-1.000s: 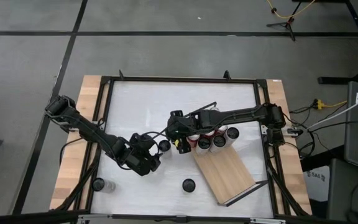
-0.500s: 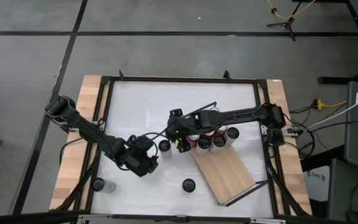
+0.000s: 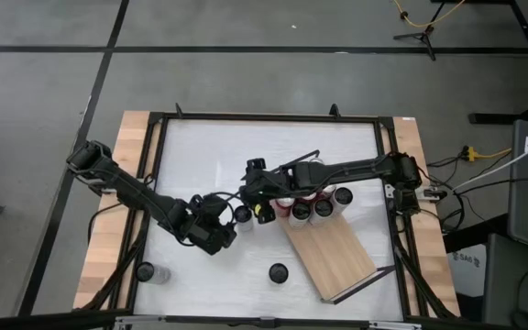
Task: Place canned beverage on shelf
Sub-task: Put the white pink soda can on the shelf aligned with the other white pink soda cans
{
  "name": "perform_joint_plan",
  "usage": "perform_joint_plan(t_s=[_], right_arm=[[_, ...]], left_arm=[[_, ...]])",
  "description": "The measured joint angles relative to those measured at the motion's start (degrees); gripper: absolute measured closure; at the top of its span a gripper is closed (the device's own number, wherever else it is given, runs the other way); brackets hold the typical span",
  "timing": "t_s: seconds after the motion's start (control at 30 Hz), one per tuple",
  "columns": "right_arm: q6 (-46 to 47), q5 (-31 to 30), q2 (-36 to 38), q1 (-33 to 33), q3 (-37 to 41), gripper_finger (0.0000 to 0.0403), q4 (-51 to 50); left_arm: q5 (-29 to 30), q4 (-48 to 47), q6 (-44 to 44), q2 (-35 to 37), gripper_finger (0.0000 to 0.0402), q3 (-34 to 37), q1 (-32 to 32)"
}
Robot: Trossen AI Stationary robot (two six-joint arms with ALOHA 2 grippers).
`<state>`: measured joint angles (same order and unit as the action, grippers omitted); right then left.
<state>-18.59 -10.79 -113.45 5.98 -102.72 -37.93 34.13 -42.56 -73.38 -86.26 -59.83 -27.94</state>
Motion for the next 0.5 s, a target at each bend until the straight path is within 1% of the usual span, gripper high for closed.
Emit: perform_joint_plan(t_s=[0.2,0.33,0.5], right_arm=[[0.08,4.06,0.13,-0.11,-0.04,0.0029,-1.89],[0.07,5.79,0.20,0.00,-0.07,0.0029,-2.60],[0.09,6.50,0.20,0.00,-0.07,0.0029,-2.90]], left_arm=[[1.12,-1.88,0.01,0.00,0.0070,0.00,0.21],[2.28,-2.83,-0.05,0.00,0.0070,0.00,0.23],[5.05,-3.38,0.36,0.00,0.0070,0.01,0.45]])
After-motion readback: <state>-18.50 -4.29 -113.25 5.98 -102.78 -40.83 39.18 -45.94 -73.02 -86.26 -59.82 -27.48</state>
